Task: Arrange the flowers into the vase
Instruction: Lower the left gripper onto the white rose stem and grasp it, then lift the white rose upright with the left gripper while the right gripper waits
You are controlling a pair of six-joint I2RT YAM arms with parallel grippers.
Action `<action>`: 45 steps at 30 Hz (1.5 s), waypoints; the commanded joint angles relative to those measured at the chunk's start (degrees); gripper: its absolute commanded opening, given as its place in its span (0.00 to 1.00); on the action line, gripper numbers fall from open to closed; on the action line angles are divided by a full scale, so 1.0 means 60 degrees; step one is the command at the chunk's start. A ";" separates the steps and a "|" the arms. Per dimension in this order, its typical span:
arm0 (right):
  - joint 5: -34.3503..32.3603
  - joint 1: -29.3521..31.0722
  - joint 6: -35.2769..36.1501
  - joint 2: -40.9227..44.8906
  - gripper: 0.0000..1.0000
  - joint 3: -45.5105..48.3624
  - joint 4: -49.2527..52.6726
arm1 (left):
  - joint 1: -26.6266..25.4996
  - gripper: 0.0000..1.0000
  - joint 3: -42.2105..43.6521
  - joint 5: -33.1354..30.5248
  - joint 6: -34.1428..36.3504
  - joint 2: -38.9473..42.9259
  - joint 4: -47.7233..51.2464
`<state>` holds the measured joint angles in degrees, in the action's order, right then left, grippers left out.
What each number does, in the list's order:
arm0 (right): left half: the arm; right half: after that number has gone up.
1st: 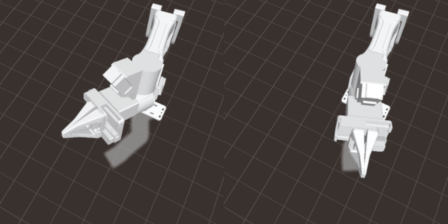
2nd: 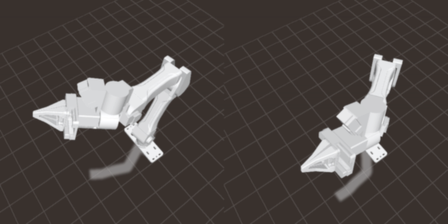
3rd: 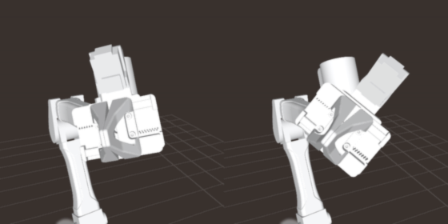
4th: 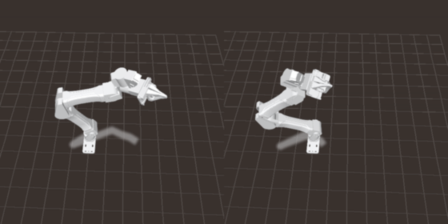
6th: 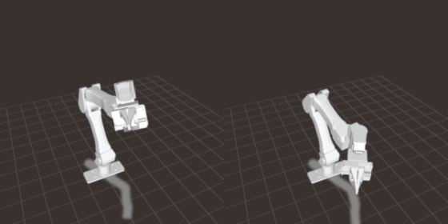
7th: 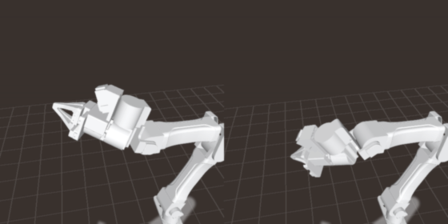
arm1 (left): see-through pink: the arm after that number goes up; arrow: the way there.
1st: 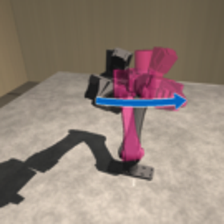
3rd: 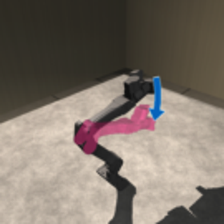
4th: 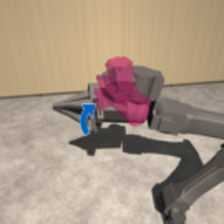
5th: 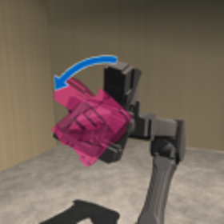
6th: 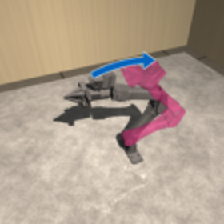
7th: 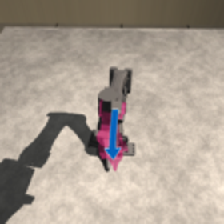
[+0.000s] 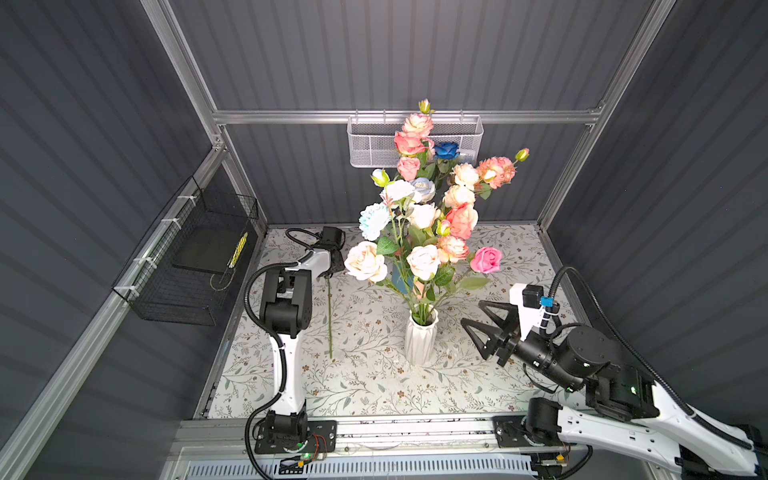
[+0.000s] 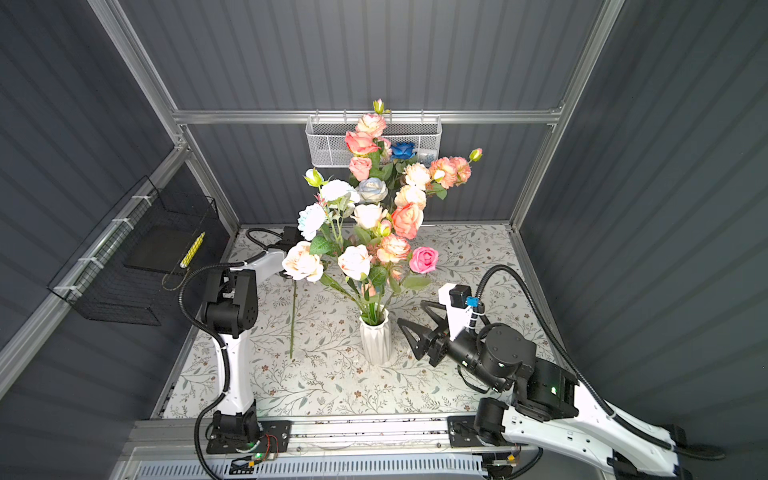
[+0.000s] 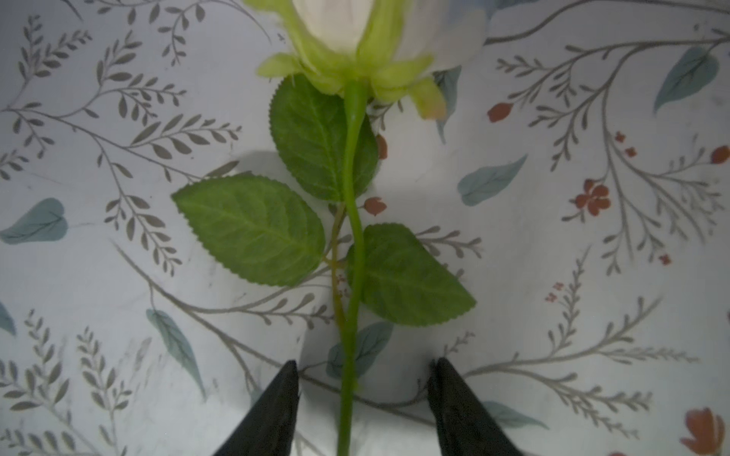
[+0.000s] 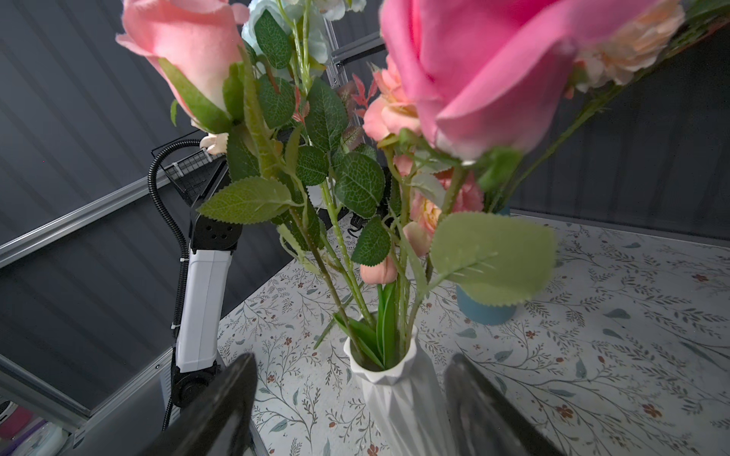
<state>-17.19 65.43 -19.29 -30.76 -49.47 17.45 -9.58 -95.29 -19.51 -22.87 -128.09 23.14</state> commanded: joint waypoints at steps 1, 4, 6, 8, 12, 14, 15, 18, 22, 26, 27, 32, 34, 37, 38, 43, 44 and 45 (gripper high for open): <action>-0.0237 0.0047 0.0036 0.0163 0.77 -0.0148 0.0083 | 0.0059 0.49 -0.0479 -0.0243 0.0099 -0.0484 0.0943; -0.0293 0.0041 0.0026 0.0224 0.77 -0.0077 0.0077 | 0.0059 0.42 -0.0698 -0.0208 -0.0066 -0.0682 0.1311; -0.0288 0.0052 0.0021 0.0257 0.77 -0.0060 0.0021 | 0.0059 0.36 -0.0603 -0.0072 -0.0176 -0.0704 0.1206; -0.0285 0.0050 0.0021 0.0264 0.77 -0.0088 -0.0005 | 0.0059 0.27 -0.0535 0.0079 -0.0291 -0.0775 0.1184; -0.0318 0.0052 -0.0022 0.0310 0.77 -0.0090 0.0080 | 0.0059 0.10 0.0093 0.0294 -0.0478 -0.0623 0.0693; -0.0341 0.0048 -0.0037 0.0326 0.77 -0.0078 0.0120 | 0.0059 0.04 0.0428 0.0385 -0.0501 -0.0379 0.0458; -0.0387 0.0049 -0.0045 0.0336 0.77 -0.0075 0.0131 | 0.0059 0.00 0.0586 0.0430 -0.0509 -0.0226 0.0368; -0.0423 0.0044 -0.0023 0.0352 0.77 -0.0047 0.0055 | 0.0059 0.00 0.1162 0.0617 -0.0686 0.0371 0.0045; -0.0461 0.0052 -0.0022 0.0381 0.77 0.0013 -0.0091 | 0.0058 0.00 0.2280 0.0992 -0.1066 0.1588 -0.0669; -0.0468 0.0052 -0.0050 0.0367 0.77 0.0057 -0.0191 | 0.0044 0.00 0.3932 0.1419 -0.1576 0.3063 -0.1306; -0.0444 0.0052 -0.0059 0.0367 0.77 0.0068 -0.0209 | 0.0045 0.00 0.4378 0.1503 -0.1694 0.3505 -0.1496; -0.0347 0.0052 -0.0118 0.0277 0.77 0.0071 -0.0309 | -0.0071 0.00 0.5828 0.1802 -0.1966 0.5474 -0.1779; -0.0272 0.0052 -0.0124 0.0181 0.78 0.0044 -0.0354 | -0.0205 0.00 0.6401 0.1816 -0.2015 0.6442 -0.1775; -0.0173 0.0054 -0.0138 0.0036 0.78 -0.0015 -0.0471 | -0.0444 0.00 0.6963 0.1842 -0.2062 0.7841 -0.1484; -0.0130 0.0055 -0.0139 -0.0007 0.78 -0.0041 -0.0506 | -0.0541 0.00 0.7083 0.1793 -0.2024 0.8268 -0.1333; 0.0075 0.0068 -0.0140 -0.0253 0.78 -0.0207 -0.0640 | -0.0834 0.00 0.7386 0.1710 -0.1837 1.0539 -0.0203; 0.0127 0.0074 -0.0146 -0.0285 0.78 -0.0234 -0.0665 | -0.0834 0.00 0.7376 0.1748 -0.1828 1.0979 0.0013; 0.0185 0.0081 -0.0138 -0.0328 0.78 -0.0253 -0.0701 | -0.0844 0.00 0.7287 0.1784 -0.1764 1.1441 0.0266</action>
<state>-17.32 65.52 -19.53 -32.49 -49.47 15.22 -14.68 -51.62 -9.06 -34.11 -64.47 19.07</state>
